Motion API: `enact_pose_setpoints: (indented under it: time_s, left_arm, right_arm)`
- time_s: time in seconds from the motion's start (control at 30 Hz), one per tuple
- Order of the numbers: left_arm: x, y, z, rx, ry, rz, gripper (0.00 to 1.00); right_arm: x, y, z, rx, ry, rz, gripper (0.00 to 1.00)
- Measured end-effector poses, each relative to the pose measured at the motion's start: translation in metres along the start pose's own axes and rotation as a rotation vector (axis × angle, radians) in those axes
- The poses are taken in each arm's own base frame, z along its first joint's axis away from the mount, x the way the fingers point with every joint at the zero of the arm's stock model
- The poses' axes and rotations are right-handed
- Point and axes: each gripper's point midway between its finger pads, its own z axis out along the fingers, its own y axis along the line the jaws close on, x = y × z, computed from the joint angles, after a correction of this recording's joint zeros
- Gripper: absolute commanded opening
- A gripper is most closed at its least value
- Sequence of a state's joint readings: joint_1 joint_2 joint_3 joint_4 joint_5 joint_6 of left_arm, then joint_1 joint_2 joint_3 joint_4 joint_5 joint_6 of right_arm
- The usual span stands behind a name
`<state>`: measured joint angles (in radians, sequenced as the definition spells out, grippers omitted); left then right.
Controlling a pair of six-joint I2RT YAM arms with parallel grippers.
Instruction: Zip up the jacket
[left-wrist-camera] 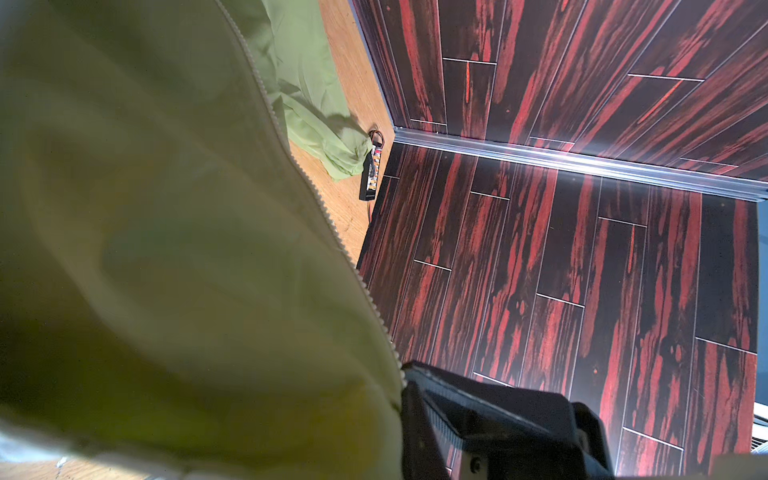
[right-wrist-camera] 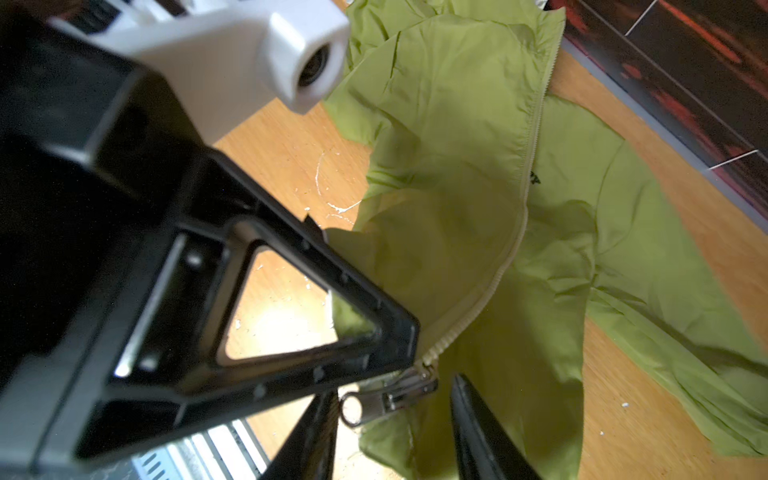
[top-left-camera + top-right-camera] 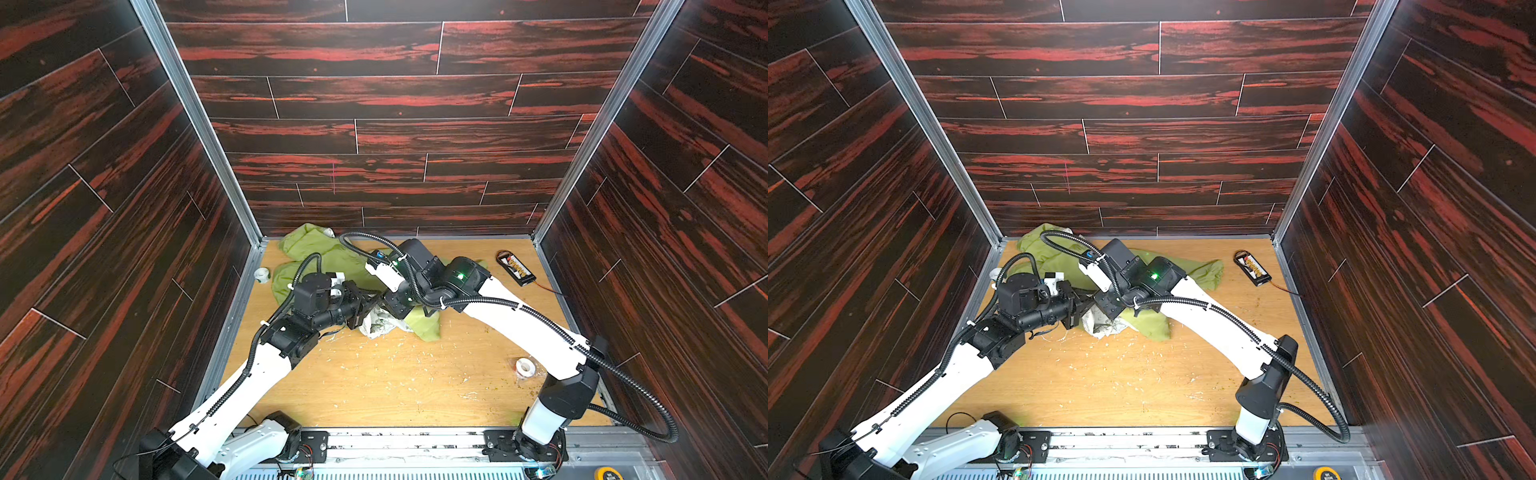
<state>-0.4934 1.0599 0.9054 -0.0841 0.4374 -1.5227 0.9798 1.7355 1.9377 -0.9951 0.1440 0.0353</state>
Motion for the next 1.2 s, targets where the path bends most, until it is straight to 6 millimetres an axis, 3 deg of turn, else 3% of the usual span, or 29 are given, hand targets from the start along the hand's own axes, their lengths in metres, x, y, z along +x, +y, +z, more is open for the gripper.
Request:
enact_pose_setpoints:
  time_s: [0.43, 1.2]
  left_arm:
    - [-0.003, 0.0025, 0.0031, -0.007, -0.003, -0.005, 0.0]
    - [-0.0033, 0.0026, 0.003, -0.007, -0.004, -0.004, 0.0]
  right_arm:
    - [-0.0021, -0.0024, 0.0017, 0.02, -0.011, -0.004, 0.31]
    - [-0.0033, -0.001, 0.0013, 0.011, -0.017, 0.0, 0.3]
